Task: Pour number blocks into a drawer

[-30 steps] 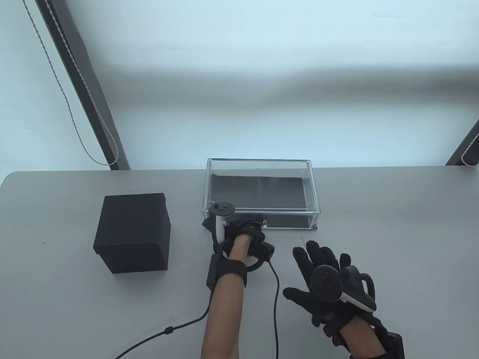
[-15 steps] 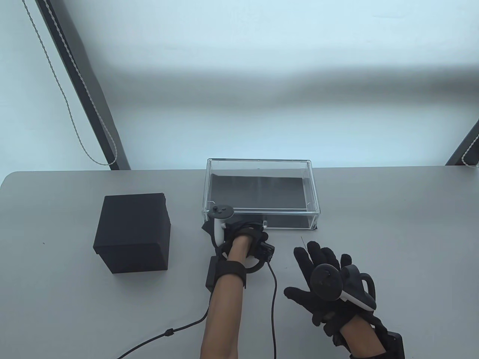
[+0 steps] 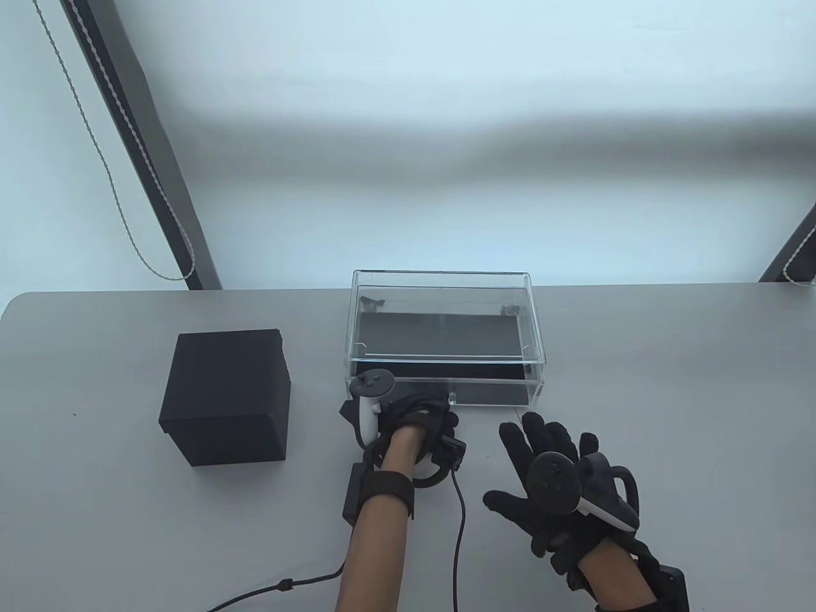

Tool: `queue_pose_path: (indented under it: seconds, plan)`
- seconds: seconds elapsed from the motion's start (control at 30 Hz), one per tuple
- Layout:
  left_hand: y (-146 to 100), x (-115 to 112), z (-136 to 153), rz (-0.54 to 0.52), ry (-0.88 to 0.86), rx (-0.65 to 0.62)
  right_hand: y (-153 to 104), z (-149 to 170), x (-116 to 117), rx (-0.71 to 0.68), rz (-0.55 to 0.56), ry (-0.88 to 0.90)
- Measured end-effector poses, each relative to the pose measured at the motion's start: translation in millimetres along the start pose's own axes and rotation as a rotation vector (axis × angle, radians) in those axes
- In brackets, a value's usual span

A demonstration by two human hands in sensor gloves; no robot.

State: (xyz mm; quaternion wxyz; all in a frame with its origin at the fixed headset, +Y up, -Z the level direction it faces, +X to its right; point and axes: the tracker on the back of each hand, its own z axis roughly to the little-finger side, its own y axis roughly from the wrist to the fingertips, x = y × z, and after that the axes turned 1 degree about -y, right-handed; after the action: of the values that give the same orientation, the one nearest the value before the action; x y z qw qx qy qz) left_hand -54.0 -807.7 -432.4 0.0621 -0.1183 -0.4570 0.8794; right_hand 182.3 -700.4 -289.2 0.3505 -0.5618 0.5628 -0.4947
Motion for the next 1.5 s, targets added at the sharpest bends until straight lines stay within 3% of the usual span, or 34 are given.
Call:
queue_pose_path:
  seconds: [0.67, 1.5]
  plan:
    - [-40, -6, 29, 0.023, 0.005, -0.046, -2, -4, 1, -0.003, 0.010, -0.038]
    - [-53, -8, 39, 0.065, -0.033, 0.005, -2, -5, 2, -0.001, 0.001, -0.044]
